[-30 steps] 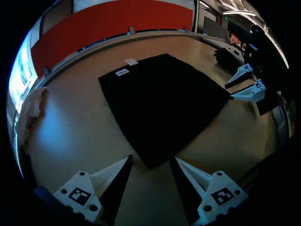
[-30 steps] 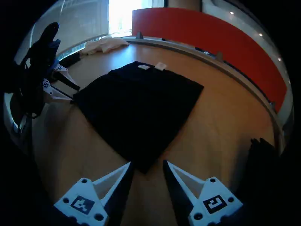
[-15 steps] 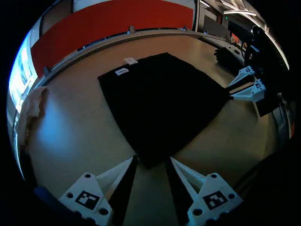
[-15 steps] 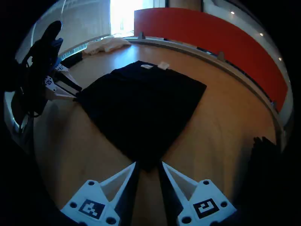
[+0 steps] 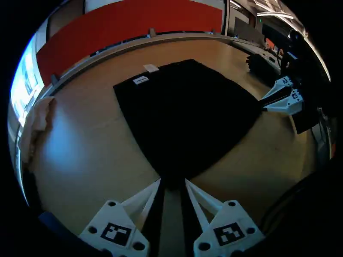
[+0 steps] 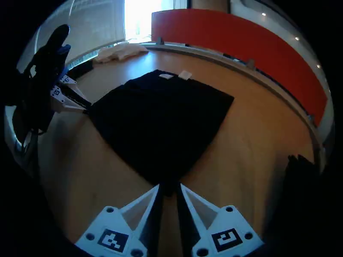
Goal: Fold towel
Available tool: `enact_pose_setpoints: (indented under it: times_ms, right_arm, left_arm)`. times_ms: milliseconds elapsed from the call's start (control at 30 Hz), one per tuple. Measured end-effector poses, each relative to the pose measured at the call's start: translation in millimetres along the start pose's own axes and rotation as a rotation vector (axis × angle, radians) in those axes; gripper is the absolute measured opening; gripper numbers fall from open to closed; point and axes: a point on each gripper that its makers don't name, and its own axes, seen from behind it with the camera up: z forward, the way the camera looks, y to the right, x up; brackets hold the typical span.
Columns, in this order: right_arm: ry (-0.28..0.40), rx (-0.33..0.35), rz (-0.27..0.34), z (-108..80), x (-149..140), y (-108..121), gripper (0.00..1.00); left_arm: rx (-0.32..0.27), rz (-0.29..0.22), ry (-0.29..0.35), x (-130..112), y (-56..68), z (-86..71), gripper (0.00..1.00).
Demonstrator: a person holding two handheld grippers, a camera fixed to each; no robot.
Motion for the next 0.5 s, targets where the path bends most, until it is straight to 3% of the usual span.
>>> enact_pose_setpoints:
  times_ms: [500]
  right_arm:
    - [0.014,0.005,0.007,-7.6,10.0,-2.0,0.14]
  left_arm:
    - [-0.005,-0.04,0.002,2.4,1.4,-4.3,0.11]
